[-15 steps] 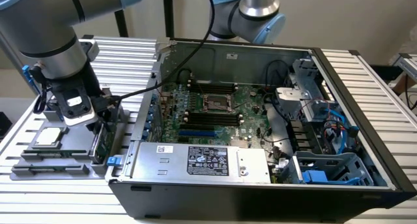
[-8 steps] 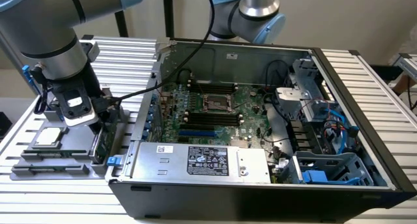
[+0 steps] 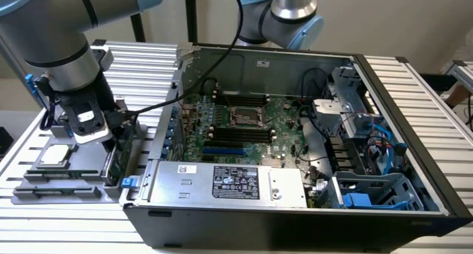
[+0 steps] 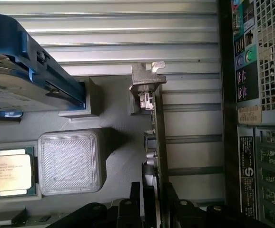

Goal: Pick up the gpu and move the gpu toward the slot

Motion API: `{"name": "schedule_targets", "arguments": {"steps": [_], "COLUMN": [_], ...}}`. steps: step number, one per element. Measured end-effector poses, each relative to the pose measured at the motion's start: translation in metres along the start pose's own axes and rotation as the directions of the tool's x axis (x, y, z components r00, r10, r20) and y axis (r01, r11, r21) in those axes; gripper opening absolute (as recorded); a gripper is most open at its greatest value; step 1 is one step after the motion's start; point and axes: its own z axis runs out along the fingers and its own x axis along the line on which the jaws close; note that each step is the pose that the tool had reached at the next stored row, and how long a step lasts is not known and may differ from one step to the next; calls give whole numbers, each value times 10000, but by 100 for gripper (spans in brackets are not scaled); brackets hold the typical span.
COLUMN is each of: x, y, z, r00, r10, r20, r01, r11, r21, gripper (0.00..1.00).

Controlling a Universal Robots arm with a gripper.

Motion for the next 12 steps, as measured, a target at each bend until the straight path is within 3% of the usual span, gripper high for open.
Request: {"name": "schedule_targets", "arguments": {"steps": [9,12], "x": [1,-2], "y": [2,3], "z": [4,-11], "r00": [10000,10000], "r10": [0,2], "r20": [-2,-49], "r01": [0,-2], "r11": [10000,10000], "r21": [-1,-11], "gripper": [27,27]}}
